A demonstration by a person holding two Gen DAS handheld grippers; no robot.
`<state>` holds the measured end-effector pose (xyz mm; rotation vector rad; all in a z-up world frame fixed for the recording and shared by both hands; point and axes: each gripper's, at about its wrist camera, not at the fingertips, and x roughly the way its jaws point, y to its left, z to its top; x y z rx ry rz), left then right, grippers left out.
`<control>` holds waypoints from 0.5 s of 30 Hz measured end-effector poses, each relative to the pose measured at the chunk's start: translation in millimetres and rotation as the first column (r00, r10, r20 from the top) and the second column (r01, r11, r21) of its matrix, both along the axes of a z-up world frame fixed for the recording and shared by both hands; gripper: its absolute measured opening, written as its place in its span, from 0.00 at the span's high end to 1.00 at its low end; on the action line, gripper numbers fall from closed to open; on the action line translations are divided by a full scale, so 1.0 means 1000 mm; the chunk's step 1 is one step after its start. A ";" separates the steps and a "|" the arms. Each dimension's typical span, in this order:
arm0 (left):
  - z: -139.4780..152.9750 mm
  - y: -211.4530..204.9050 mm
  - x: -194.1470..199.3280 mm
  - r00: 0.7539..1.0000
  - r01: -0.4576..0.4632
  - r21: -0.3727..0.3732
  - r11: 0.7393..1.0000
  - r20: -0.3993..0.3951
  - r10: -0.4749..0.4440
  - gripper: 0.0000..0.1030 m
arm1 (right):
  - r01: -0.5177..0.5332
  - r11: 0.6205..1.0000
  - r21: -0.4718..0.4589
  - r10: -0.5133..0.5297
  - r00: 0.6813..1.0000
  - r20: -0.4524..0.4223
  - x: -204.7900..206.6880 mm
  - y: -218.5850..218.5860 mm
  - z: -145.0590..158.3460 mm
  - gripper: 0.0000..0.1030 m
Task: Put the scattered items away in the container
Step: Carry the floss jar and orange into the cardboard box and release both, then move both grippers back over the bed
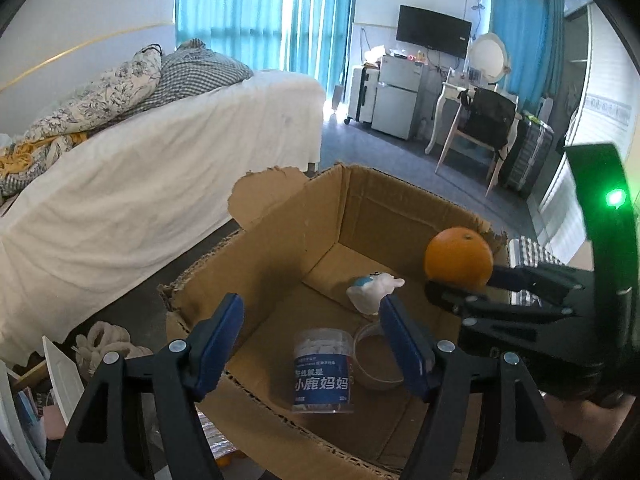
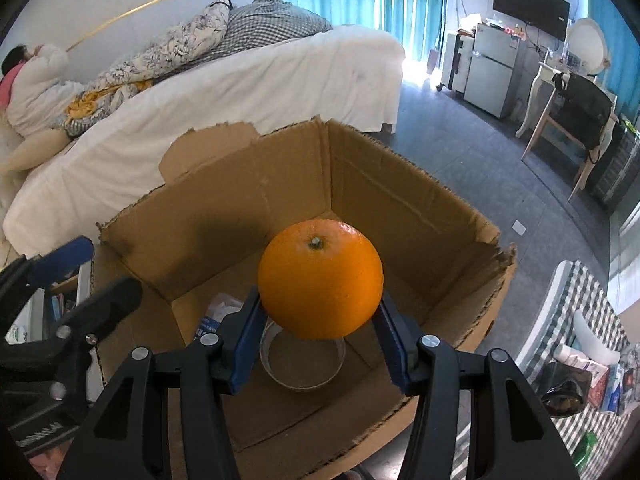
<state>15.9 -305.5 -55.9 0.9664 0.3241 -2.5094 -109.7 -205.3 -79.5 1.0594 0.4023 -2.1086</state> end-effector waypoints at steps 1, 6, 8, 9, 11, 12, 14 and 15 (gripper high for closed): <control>0.000 -0.002 0.000 1.000 0.000 0.001 1.000 -0.001 0.000 0.29 | 0.001 1.000 0.004 -0.001 1.000 -0.001 0.000 -0.001 -0.001 0.48; 0.003 -0.002 0.000 1.000 0.000 0.002 1.000 -0.005 0.000 0.29 | 0.025 1.000 -0.008 -0.025 0.999 -0.036 0.002 0.002 0.008 0.36; 0.006 -0.001 0.001 1.000 0.004 0.004 1.000 -0.009 -0.004 0.29 | 0.031 0.999 -0.016 -0.032 0.998 -0.050 0.004 0.007 0.013 0.35; 0.007 0.000 0.001 1.000 0.007 0.004 1.000 -0.012 -0.007 0.29 | 0.037 0.999 -0.020 -0.038 0.998 -0.054 0.005 0.011 0.016 0.35; 0.012 0.005 -0.001 1.000 0.020 0.004 1.000 -0.022 -0.020 0.29 | 0.062 0.997 -0.037 -0.064 0.996 -0.066 0.007 0.025 0.023 0.34; 0.015 0.010 -0.002 0.999 0.031 0.003 1.000 -0.028 -0.031 0.29 | 0.081 0.996 -0.045 -0.084 0.994 -0.070 0.008 0.034 0.027 0.33; 0.021 0.022 -0.006 0.997 0.063 -0.003 0.998 -0.038 -0.063 0.29 | 0.119 0.991 -0.060 -0.123 0.989 -0.077 0.007 0.052 0.033 0.28; 0.024 0.029 -0.008 0.996 0.079 -0.005 0.997 -0.042 -0.079 0.29 | 0.140 0.988 -0.069 -0.145 0.986 -0.080 0.007 0.064 0.036 0.26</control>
